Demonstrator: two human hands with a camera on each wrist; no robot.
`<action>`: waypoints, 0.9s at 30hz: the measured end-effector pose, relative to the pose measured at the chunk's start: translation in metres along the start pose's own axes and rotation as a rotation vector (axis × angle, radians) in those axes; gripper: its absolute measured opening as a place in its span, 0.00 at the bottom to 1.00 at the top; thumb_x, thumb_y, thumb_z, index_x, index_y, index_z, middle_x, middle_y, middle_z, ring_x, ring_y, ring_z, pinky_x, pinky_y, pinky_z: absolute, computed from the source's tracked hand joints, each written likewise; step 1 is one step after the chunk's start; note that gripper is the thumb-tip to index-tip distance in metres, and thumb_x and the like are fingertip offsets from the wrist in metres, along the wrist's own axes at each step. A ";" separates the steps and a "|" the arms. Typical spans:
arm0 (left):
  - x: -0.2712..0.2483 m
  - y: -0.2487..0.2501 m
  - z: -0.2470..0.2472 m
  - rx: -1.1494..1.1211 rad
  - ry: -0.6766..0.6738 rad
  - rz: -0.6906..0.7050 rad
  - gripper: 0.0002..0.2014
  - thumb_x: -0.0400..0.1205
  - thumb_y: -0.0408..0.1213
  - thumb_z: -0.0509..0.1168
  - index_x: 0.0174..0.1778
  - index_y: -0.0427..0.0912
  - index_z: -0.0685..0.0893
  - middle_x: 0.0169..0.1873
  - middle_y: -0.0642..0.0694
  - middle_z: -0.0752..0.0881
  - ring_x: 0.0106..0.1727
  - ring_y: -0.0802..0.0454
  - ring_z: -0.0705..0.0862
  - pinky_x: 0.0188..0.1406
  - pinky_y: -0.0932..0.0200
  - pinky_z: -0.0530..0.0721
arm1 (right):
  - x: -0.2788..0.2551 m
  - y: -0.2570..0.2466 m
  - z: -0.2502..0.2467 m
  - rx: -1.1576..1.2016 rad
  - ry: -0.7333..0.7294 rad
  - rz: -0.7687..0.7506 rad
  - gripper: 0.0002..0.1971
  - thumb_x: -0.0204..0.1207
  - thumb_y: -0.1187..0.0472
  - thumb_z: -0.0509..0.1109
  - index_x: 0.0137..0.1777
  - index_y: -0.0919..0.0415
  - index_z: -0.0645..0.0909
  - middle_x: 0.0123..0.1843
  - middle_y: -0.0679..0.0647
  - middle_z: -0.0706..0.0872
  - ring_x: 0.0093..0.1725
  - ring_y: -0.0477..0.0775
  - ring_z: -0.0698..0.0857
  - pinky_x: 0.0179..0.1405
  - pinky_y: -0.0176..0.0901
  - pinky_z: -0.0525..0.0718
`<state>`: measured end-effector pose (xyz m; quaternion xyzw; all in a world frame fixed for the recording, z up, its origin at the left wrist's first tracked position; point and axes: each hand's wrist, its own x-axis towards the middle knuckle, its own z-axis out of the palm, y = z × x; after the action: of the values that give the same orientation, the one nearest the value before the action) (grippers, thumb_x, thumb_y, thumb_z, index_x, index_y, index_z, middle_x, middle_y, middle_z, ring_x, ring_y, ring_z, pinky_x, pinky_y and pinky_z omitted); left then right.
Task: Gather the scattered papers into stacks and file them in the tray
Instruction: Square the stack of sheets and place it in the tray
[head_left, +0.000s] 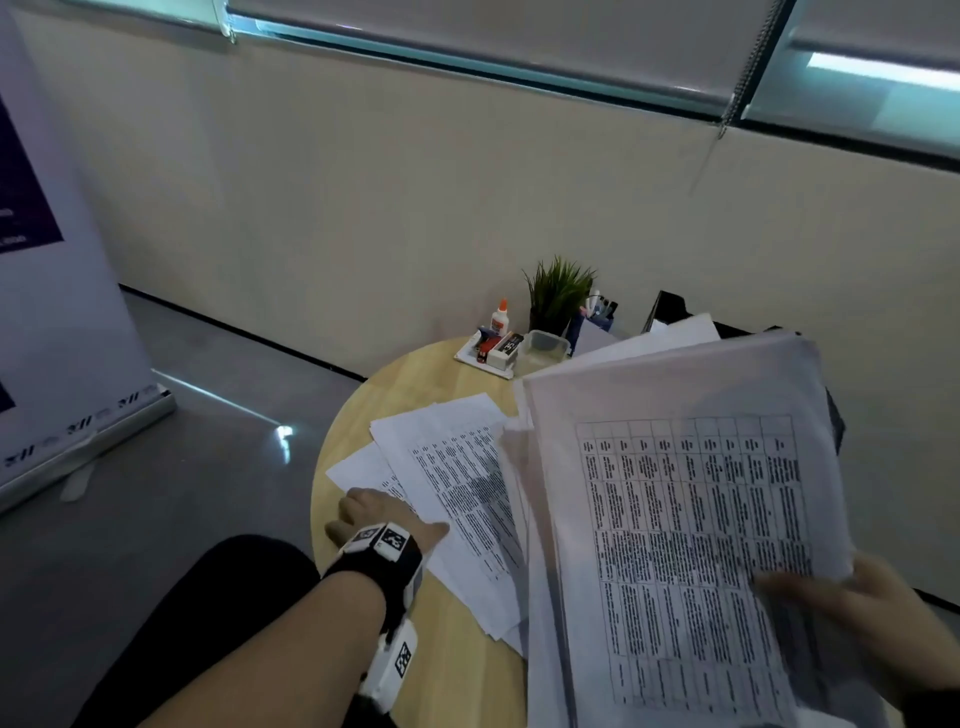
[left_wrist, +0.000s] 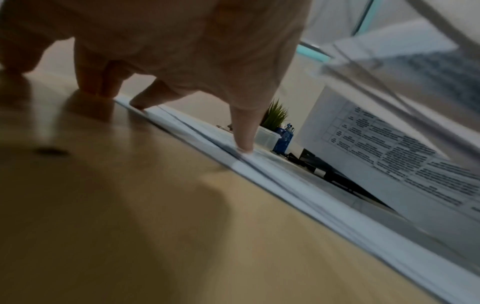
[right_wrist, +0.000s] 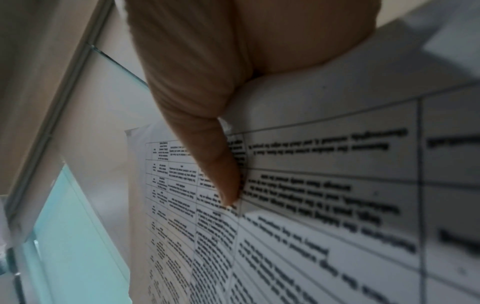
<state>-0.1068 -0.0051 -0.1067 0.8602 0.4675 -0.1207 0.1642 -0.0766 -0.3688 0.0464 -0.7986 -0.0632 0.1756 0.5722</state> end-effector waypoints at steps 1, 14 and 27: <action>-0.003 0.003 0.001 0.003 0.000 0.002 0.56 0.63 0.74 0.63 0.77 0.35 0.60 0.72 0.38 0.64 0.74 0.39 0.62 0.68 0.41 0.65 | -0.001 -0.013 0.001 -0.024 -0.007 -0.029 0.23 0.45 0.60 0.83 0.42 0.71 0.89 0.43 0.67 0.91 0.44 0.71 0.90 0.57 0.73 0.82; 0.005 0.004 -0.020 0.189 -0.199 0.293 0.34 0.67 0.61 0.73 0.62 0.43 0.76 0.66 0.39 0.70 0.69 0.39 0.69 0.66 0.44 0.76 | 0.049 -0.091 0.019 0.291 -0.035 -0.384 0.19 0.67 0.80 0.65 0.30 0.59 0.90 0.37 0.50 0.92 0.36 0.48 0.91 0.33 0.34 0.87; -0.007 0.008 -0.021 -0.044 -0.202 0.299 0.10 0.78 0.41 0.68 0.39 0.41 0.75 0.38 0.47 0.80 0.47 0.45 0.81 0.44 0.60 0.73 | 0.030 0.032 0.037 0.327 0.031 0.190 0.25 0.55 0.72 0.83 0.53 0.79 0.82 0.30 0.62 0.89 0.29 0.57 0.88 0.44 0.48 0.89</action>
<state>-0.1030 -0.0064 -0.0833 0.8998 0.3182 -0.1706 0.2452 -0.0646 -0.3379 -0.0001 -0.6998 0.0508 0.2248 0.6762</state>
